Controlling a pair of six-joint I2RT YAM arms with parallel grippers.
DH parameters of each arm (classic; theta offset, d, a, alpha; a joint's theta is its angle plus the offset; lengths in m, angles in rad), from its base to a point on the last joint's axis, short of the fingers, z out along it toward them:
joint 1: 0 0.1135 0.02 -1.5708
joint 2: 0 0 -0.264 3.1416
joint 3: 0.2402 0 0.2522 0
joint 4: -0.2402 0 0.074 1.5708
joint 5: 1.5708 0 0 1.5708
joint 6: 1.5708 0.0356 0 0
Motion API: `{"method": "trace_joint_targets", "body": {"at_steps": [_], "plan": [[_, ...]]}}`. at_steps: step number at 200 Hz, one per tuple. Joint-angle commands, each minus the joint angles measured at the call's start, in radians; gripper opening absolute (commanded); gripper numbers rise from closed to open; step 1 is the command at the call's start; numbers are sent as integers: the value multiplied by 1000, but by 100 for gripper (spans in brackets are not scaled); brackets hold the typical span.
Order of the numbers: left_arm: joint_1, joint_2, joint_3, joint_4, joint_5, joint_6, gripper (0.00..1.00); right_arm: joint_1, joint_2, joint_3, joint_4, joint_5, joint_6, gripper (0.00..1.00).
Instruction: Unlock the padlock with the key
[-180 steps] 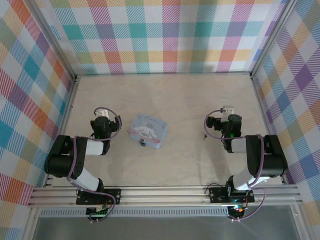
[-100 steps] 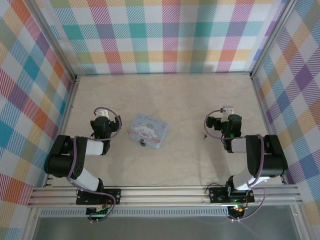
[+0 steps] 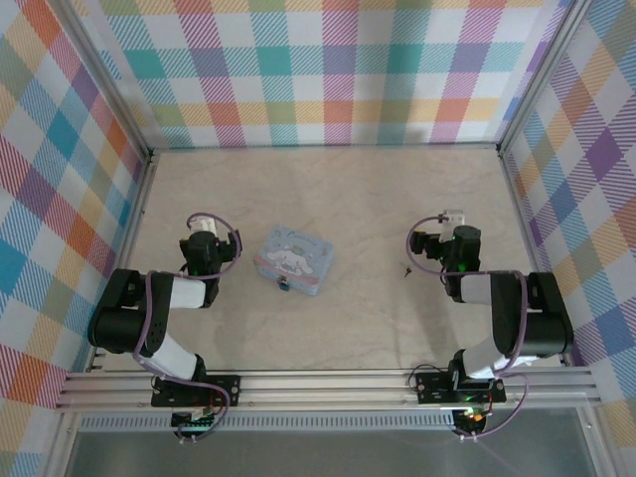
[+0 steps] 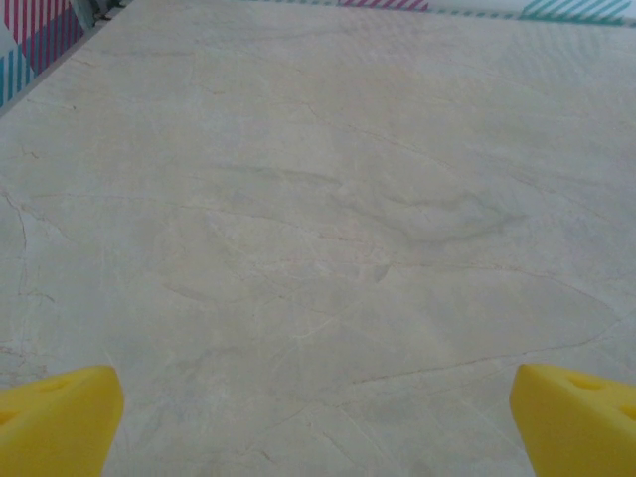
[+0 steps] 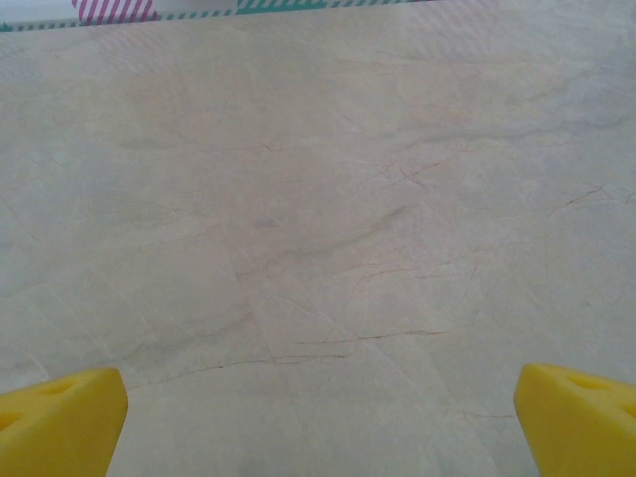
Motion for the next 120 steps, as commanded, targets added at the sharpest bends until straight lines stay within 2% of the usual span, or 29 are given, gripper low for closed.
{"method": "trace_joint_targets", "body": {"at_steps": [1, 31, 46, 58, 76, 96, 108, 120], "plan": [[2, -82, 94, -188, -11, 1, 100, -3, -129, 86, -195, 0, 13, 100], [3, -189, 169, -352, -29, -38, 100, -4, -259, 119, -302, -18, 107, 100], [11, -248, 213, -420, 44, -136, 100, -4, -320, 151, -381, -36, 213, 100], [21, -273, 272, -529, 100, -257, 100, -5, -366, 194, -486, -46, 368, 100], [47, -251, 384, -681, 313, -330, 100, -9, -406, 238, -670, -55, 630, 100], [46, -204, 455, -760, 543, -369, 98, -13, -401, 208, -572, -313, 653, 99], [39, -181, 477, -790, 634, -408, 94, -7, -408, 174, -524, -378, 722, 99], [21, -165, 484, -826, 679, -432, 91, 5, -424, 155, -517, -420, 765, 98]]}}
